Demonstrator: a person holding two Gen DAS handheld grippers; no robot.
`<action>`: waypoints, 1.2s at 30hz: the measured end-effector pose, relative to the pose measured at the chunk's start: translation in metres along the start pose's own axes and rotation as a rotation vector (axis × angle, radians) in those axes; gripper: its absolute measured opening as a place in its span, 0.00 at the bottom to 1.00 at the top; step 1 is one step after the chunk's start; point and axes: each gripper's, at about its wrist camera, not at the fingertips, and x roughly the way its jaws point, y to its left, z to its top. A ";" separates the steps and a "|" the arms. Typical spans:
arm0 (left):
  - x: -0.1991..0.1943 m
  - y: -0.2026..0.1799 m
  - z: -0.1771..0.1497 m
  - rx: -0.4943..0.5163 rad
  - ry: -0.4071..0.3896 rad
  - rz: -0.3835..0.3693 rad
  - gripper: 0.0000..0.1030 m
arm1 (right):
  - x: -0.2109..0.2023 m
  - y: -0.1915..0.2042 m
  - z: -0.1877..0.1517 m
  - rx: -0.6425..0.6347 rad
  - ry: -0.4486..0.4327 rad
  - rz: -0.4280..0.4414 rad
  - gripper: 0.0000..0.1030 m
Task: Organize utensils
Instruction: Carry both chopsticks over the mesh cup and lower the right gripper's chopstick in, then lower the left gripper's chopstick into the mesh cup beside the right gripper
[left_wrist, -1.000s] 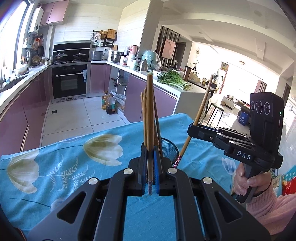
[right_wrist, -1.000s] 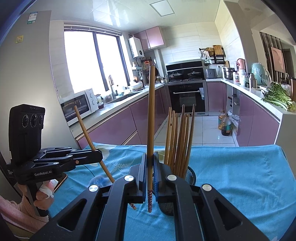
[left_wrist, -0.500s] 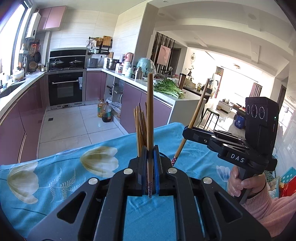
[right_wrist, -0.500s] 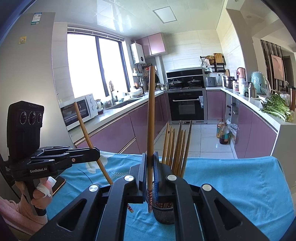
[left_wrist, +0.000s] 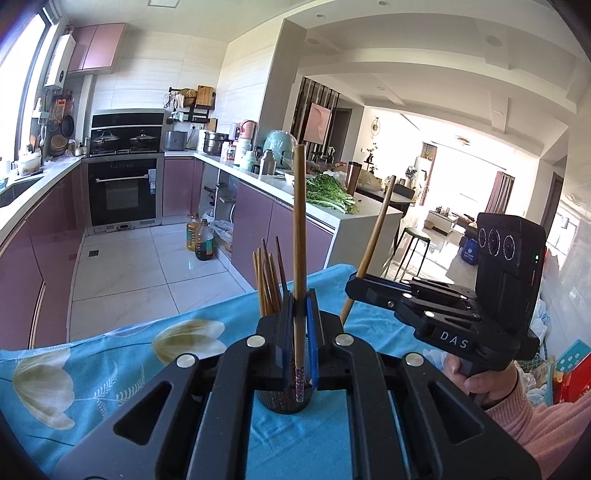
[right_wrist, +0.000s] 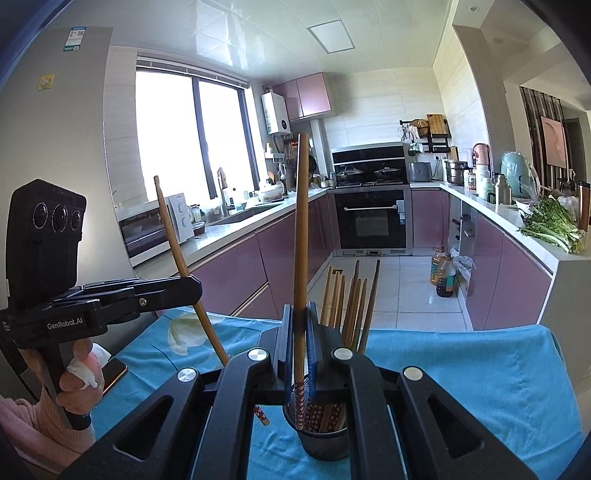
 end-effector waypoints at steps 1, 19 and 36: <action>0.000 0.000 0.001 0.001 -0.003 0.001 0.07 | 0.000 0.001 -0.002 -0.001 -0.001 -0.002 0.05; 0.021 -0.002 0.010 -0.017 0.013 -0.003 0.07 | 0.017 -0.003 -0.003 0.014 0.017 -0.028 0.05; 0.058 0.001 0.003 -0.015 0.093 0.002 0.07 | 0.032 -0.008 -0.004 0.030 0.067 -0.043 0.05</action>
